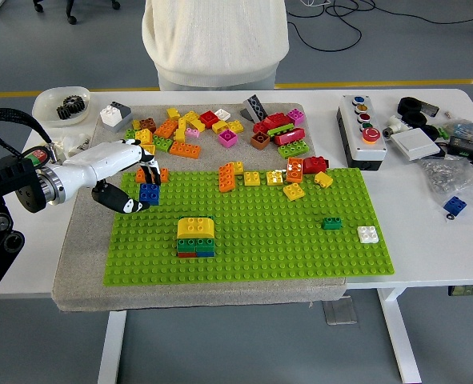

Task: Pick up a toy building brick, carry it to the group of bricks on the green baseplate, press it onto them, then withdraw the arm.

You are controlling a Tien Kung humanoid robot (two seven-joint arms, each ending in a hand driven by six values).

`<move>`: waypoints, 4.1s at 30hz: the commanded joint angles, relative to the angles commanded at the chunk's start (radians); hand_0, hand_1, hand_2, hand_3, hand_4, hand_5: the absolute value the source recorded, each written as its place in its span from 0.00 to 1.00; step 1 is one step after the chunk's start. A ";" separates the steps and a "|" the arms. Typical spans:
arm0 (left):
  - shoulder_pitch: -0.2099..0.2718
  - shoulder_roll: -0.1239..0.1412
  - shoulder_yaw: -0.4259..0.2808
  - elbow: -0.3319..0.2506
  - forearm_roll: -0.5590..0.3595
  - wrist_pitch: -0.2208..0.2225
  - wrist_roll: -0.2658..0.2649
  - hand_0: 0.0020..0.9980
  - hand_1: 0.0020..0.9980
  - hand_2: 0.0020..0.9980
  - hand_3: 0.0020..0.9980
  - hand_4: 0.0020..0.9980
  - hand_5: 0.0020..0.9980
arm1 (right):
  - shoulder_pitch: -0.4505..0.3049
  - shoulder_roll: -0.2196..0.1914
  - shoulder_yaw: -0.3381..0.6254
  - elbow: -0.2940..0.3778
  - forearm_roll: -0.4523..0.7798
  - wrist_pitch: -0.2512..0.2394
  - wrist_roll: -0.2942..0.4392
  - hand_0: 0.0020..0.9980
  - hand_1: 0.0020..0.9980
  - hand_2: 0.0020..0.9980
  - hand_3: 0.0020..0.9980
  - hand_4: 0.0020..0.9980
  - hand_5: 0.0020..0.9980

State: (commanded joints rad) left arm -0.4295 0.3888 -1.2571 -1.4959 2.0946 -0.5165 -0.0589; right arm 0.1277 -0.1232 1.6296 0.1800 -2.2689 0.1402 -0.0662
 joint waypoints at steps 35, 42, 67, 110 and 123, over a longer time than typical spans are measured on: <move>0.018 -0.048 0.033 -0.052 -0.075 -0.027 0.047 1.00 0.71 0.50 0.54 0.81 0.00 | -0.001 -0.002 0.004 0.000 0.000 0.003 -0.002 0.75 0.65 0.73 0.63 0.90 0.48; 0.019 -0.068 0.043 -0.052 -0.082 -0.025 0.058 1.00 0.71 0.51 0.54 0.81 0.00 | -0.002 -0.002 0.005 0.000 0.000 0.003 -0.003 0.75 0.65 0.73 0.63 0.90 0.48; 0.027 -0.122 0.051 -0.032 -0.089 -0.021 0.077 1.00 0.70 0.50 0.54 0.81 0.00 | -0.001 -0.003 -0.002 0.000 0.000 0.006 -0.001 0.75 0.65 0.73 0.63 0.90 0.48; 0.010 -0.151 0.060 0.048 -0.081 -0.013 0.066 1.00 0.69 0.50 0.54 0.81 0.00 | 0.002 -0.005 0.001 0.000 0.000 0.001 0.002 0.75 0.65 0.73 0.63 0.90 0.48; 0.011 -0.155 0.060 0.050 -0.086 -0.013 0.070 1.00 0.70 0.50 0.54 0.82 0.00 | 0.003 -0.005 0.000 0.000 0.000 0.001 0.001 0.75 0.65 0.73 0.63 0.90 0.48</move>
State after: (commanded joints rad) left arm -0.4189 0.2340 -1.1975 -1.4461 2.0091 -0.5295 0.0106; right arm 0.1310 -0.1285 1.6296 0.1800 -2.2689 0.1411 -0.0654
